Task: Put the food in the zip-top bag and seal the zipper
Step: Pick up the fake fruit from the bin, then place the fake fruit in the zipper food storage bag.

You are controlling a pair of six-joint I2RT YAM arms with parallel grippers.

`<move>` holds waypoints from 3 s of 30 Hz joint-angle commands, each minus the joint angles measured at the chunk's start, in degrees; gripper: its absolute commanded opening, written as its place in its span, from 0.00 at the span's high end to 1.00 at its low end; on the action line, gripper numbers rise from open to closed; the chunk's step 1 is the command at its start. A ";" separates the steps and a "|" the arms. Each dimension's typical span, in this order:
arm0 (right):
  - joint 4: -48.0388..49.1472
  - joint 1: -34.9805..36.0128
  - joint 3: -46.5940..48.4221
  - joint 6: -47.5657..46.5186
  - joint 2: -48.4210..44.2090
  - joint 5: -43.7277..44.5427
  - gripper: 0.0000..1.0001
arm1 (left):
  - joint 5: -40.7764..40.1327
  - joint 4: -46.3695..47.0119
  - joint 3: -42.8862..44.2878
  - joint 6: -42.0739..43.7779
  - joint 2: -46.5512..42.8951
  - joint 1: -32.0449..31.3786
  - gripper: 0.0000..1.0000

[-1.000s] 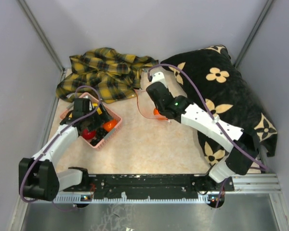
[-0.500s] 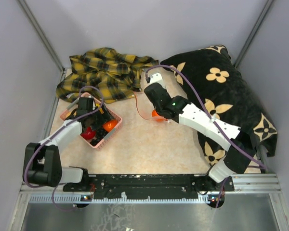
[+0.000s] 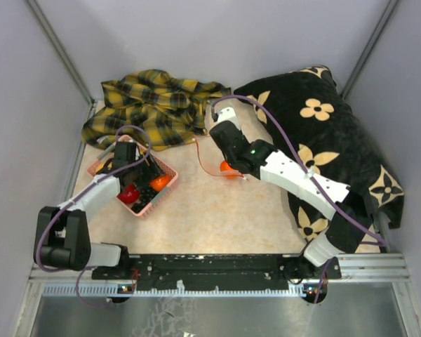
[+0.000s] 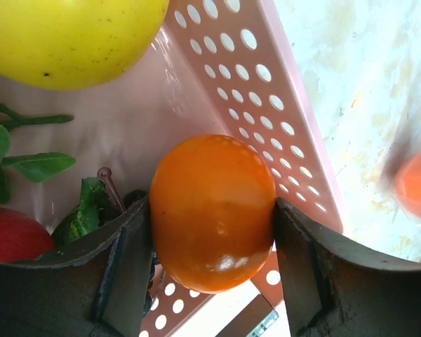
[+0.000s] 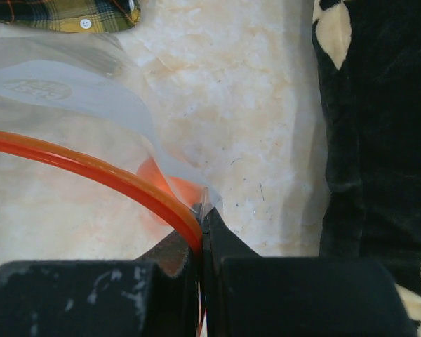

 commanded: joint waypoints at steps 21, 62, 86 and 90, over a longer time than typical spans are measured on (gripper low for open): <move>0.33 1.50 3.76 1.74 1.61 0.05 1.00 | -2.30 2.29 -3.36 -1.39 -26.07 -2.49 0.50; -1.51 3.37 7.67 8.42 3.86 -5.16 1.00 | -27.46 27.00 3.50 -3.13 -13.95 -34.43 0.45; 3.29 3.33 4.93 10.48 2.42 -14.00 1.00 | -34.43 18.19 10.42 -0.87 -8.44 -35.66 0.09; 2.98 3.16 4.80 10.70 2.53 -12.80 1.00 | -33.68 16.21 11.12 -0.32 -10.31 -35.66 0.09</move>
